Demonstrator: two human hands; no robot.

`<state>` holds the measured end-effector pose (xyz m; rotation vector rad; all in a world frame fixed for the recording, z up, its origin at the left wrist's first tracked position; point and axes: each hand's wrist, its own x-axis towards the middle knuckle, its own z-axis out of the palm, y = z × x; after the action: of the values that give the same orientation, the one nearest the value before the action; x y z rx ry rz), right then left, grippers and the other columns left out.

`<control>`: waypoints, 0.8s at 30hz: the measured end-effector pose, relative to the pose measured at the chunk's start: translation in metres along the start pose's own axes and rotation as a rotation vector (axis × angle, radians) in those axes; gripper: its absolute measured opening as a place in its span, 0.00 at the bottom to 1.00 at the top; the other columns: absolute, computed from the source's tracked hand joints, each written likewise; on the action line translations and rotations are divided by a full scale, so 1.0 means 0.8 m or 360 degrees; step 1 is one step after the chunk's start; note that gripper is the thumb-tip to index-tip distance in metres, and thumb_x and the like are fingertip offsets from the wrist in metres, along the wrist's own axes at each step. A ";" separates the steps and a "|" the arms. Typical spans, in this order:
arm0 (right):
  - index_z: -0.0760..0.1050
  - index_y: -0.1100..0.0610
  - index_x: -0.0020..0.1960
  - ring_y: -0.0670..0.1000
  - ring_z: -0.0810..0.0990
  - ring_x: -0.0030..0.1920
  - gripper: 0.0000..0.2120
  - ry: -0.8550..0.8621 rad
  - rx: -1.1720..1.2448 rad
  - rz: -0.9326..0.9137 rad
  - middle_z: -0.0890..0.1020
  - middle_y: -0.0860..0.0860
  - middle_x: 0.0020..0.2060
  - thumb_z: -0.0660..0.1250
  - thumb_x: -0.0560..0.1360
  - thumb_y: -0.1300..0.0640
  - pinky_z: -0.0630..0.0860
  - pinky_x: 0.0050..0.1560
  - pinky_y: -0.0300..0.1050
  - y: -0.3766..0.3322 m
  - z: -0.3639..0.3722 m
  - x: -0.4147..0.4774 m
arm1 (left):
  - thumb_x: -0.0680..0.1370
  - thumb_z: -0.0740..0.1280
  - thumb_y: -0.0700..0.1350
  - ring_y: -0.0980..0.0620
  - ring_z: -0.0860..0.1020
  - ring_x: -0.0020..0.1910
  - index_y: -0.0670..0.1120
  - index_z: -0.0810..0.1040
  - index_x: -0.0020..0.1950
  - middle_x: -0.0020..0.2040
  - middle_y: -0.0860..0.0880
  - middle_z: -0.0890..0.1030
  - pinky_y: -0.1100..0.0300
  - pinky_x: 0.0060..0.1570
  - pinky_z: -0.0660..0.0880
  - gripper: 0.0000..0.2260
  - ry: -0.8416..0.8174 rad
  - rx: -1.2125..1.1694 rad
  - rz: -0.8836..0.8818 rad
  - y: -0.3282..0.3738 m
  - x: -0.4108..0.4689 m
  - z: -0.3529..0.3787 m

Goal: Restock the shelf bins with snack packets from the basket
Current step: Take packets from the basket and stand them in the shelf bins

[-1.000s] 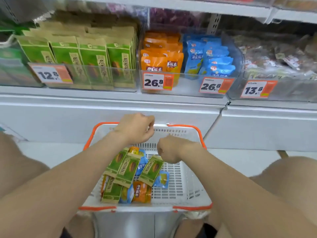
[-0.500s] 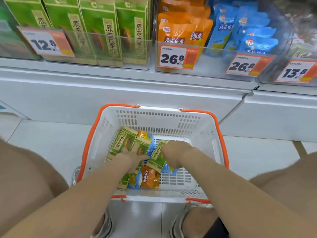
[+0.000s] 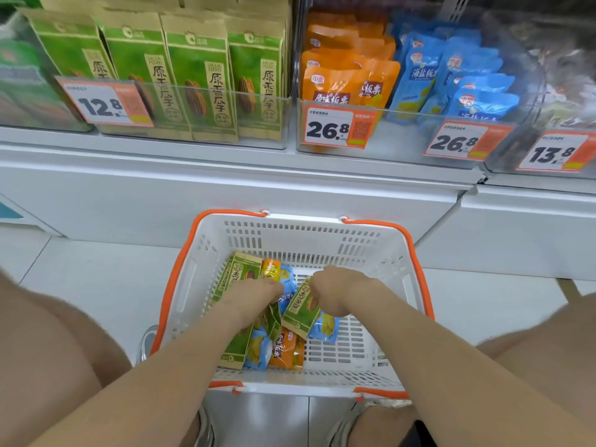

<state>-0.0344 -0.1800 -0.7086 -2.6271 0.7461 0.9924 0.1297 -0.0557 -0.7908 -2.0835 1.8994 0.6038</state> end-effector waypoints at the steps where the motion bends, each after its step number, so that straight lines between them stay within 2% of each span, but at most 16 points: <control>1: 0.75 0.57 0.55 0.56 0.79 0.47 0.08 -0.0011 0.0016 0.0012 0.75 0.52 0.44 0.61 0.78 0.64 0.73 0.40 0.48 0.000 -0.001 -0.003 | 0.71 0.68 0.36 0.50 0.69 0.32 0.52 0.64 0.44 0.39 0.52 0.71 0.53 0.33 0.73 0.16 -0.0008 -0.0005 -0.0018 0.002 -0.003 -0.004; 4: 0.78 0.60 0.57 0.57 0.81 0.49 0.10 -0.0023 0.0104 0.0028 0.80 0.55 0.50 0.64 0.78 0.64 0.77 0.43 0.49 0.000 -0.007 -0.008 | 0.73 0.68 0.39 0.51 0.73 0.34 0.52 0.66 0.43 0.40 0.51 0.77 0.55 0.35 0.72 0.12 0.0141 -0.0189 -0.0086 0.001 -0.002 -0.004; 5: 0.78 0.59 0.58 0.57 0.81 0.50 0.09 0.0001 0.0147 0.0029 0.81 0.56 0.51 0.67 0.78 0.63 0.79 0.46 0.50 0.001 -0.010 -0.010 | 0.75 0.69 0.40 0.51 0.77 0.37 0.53 0.68 0.43 0.41 0.51 0.79 0.54 0.37 0.75 0.12 0.0208 -0.0387 -0.0114 0.000 0.000 -0.008; 7: 0.74 0.56 0.64 0.57 0.81 0.55 0.17 0.0129 0.0359 0.0031 0.80 0.55 0.57 0.71 0.77 0.58 0.81 0.53 0.53 0.009 -0.019 -0.012 | 0.78 0.74 0.43 0.50 0.81 0.40 0.53 0.72 0.43 0.42 0.53 0.82 0.49 0.42 0.81 0.12 0.0369 -0.0887 -0.0179 0.001 0.000 -0.025; 8: 0.72 0.54 0.66 0.56 0.81 0.55 0.20 0.0211 0.0511 0.0018 0.80 0.54 0.57 0.72 0.76 0.57 0.81 0.53 0.52 0.014 -0.026 -0.013 | 0.77 0.75 0.44 0.50 0.82 0.41 0.54 0.74 0.43 0.42 0.53 0.83 0.47 0.43 0.82 0.12 0.0455 -0.1116 -0.0202 0.001 -0.003 -0.036; 9: 0.72 0.52 0.65 0.55 0.81 0.54 0.21 0.0311 0.0650 -0.0010 0.81 0.52 0.56 0.73 0.74 0.57 0.81 0.51 0.51 0.017 -0.035 -0.017 | 0.77 0.77 0.43 0.49 0.83 0.40 0.54 0.75 0.43 0.41 0.52 0.84 0.46 0.44 0.83 0.12 0.0523 -0.1313 -0.0211 0.001 -0.006 -0.049; 11: 0.77 0.51 0.58 0.53 0.82 0.49 0.15 0.0557 0.0874 -0.0010 0.83 0.50 0.49 0.75 0.73 0.55 0.78 0.45 0.45 0.025 -0.056 -0.025 | 0.77 0.77 0.41 0.45 0.83 0.38 0.52 0.77 0.49 0.40 0.47 0.85 0.46 0.43 0.82 0.10 0.0577 -0.1665 -0.0162 0.001 -0.019 -0.077; 13: 0.81 0.50 0.49 0.51 0.83 0.42 0.08 0.0796 0.1084 0.0028 0.84 0.49 0.41 0.78 0.73 0.53 0.78 0.41 0.45 0.032 -0.077 -0.035 | 0.79 0.75 0.40 0.48 0.83 0.38 0.51 0.78 0.59 0.43 0.44 0.87 0.52 0.42 0.80 0.12 0.0586 -0.1906 -0.0050 0.001 -0.034 -0.107; 15: 0.83 0.50 0.47 0.49 0.83 0.41 0.05 0.1014 0.1179 -0.0022 0.85 0.47 0.39 0.77 0.74 0.53 0.81 0.45 0.49 0.034 -0.098 -0.046 | 0.82 0.72 0.43 0.57 0.84 0.41 0.51 0.80 0.64 0.48 0.44 0.88 0.63 0.41 0.78 0.11 0.0629 -0.1988 0.0029 0.002 -0.050 -0.139; 17: 0.84 0.50 0.47 0.46 0.82 0.40 0.03 0.1240 0.1211 -0.0117 0.84 0.45 0.38 0.76 0.74 0.54 0.79 0.46 0.48 0.027 -0.120 -0.057 | 0.83 0.70 0.45 0.62 0.83 0.43 0.48 0.84 0.61 0.50 0.49 0.88 0.69 0.41 0.75 0.08 0.0747 -0.2078 0.0047 0.001 -0.063 -0.173; 20: 0.84 0.49 0.54 0.40 0.82 0.41 0.07 0.1581 0.1358 -0.0239 0.85 0.42 0.42 0.76 0.76 0.55 0.77 0.42 0.35 0.004 -0.164 -0.081 | 0.83 0.70 0.48 0.61 0.83 0.40 0.49 0.86 0.60 0.50 0.50 0.88 0.64 0.42 0.76 0.09 0.0953 -0.2248 0.0003 -0.015 -0.075 -0.224; 21: 0.83 0.49 0.57 0.39 0.82 0.42 0.10 0.1658 0.1387 -0.0283 0.86 0.41 0.43 0.76 0.76 0.56 0.78 0.44 0.36 -0.003 -0.180 -0.089 | 0.83 0.70 0.48 0.59 0.83 0.42 0.49 0.86 0.61 0.51 0.49 0.88 0.60 0.44 0.77 0.09 0.1008 -0.2297 0.0043 -0.021 -0.081 -0.242; 24: 0.80 0.47 0.59 0.41 0.83 0.46 0.13 0.1843 0.1289 -0.0369 0.85 0.39 0.46 0.75 0.77 0.56 0.81 0.53 0.49 -0.017 -0.220 -0.113 | 0.82 0.71 0.50 0.55 0.85 0.47 0.51 0.87 0.59 0.51 0.51 0.89 0.53 0.50 0.79 0.09 0.1181 -0.2219 0.0134 -0.028 -0.098 -0.292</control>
<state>0.0116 -0.2021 -0.5167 -2.2067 0.7492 -0.8603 0.1775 -0.0905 -0.5502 -3.4032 2.1595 1.7379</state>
